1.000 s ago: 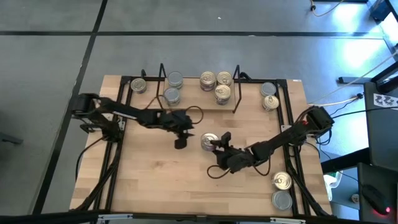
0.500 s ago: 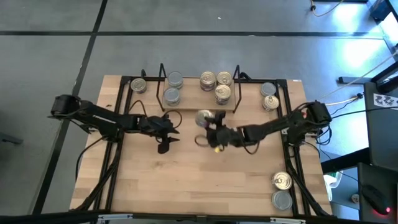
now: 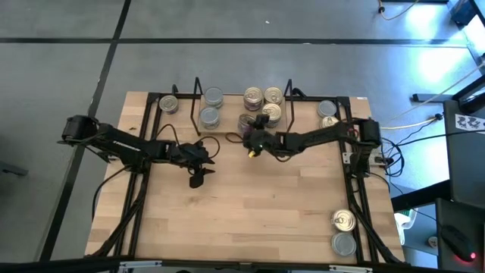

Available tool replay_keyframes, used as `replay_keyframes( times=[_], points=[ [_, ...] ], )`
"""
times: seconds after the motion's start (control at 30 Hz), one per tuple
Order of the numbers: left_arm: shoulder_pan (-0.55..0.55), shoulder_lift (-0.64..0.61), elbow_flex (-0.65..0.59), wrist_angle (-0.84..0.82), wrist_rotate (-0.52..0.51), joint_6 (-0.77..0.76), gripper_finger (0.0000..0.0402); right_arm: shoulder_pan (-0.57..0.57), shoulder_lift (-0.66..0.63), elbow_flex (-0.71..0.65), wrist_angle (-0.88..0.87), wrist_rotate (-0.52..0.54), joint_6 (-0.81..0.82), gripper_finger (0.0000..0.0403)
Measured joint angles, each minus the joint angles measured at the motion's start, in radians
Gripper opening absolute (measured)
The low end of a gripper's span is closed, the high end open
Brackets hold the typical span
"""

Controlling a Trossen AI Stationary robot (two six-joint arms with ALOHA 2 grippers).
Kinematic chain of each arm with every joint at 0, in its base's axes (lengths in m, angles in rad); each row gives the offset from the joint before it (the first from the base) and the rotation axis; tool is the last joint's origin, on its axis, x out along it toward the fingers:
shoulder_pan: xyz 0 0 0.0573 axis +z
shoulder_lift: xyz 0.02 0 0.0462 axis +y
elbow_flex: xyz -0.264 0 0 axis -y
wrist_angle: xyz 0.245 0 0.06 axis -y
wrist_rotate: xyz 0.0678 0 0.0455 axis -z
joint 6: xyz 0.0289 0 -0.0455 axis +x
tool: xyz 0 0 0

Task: Stack canned seafood by type on shelf
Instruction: Put the blue and pink tuna can on the shelf aligned with the other blue and pink tuna can, then stack the blue and pink tuna can on top of the blue and pink tuna can on the shelf

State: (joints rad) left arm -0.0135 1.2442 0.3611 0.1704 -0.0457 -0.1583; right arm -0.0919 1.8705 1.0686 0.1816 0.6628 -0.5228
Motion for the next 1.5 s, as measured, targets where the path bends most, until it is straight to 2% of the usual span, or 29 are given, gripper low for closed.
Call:
replay_keyframes(
  times=[0.3, 0.43, 0.73, 0.93, 1.07, 1.23, 1.33, 1.5],
  points=[
    [0.000, 0.000, 0.000, 0.015, 0.000, -0.005, 0.0170, -0.044, 0.045, 0.015, -0.007, 0.019, -0.001, 0.0203],
    [0.000, 0.000, 0.000, 0.035, 0.000, -0.005, 0.0170, -0.047, 0.045, 0.015, -0.010, 0.008, -0.002, 0.0232],
    [0.000, 0.000, 0.000, 0.035, 0.000, -0.007, 0.0170, -0.033, 0.044, 0.014, -0.029, 0.001, 0.052, 0.0325],
    [0.000, 0.000, 0.000, 0.033, 0.000, -0.011, 0.0170, 0.043, -0.015, 0.014, -0.042, 0.064, 0.040, 0.0341],
    [0.000, 0.000, 0.001, 0.028, 0.000, -0.011, 0.0170, 0.107, -0.091, 0.014, -0.156, 0.147, 0.067, 0.0329],
    [0.000, 0.000, 0.001, 0.032, 0.000, -0.009, 0.0170, 0.222, -0.222, 0.014, -0.392, 0.330, 0.213, 0.0298],
    [0.000, 0.000, 0.001, 0.040, 0.000, 0.005, 0.0170, 0.245, -0.313, 0.014, -0.607, 0.397, 0.394, 0.0275],
    [0.000, 0.000, 0.001, 0.050, 0.000, 0.008, 0.0170, 0.211, -0.440, 0.013, -1.024, 0.402, 0.804, 0.0234]
  ],
)
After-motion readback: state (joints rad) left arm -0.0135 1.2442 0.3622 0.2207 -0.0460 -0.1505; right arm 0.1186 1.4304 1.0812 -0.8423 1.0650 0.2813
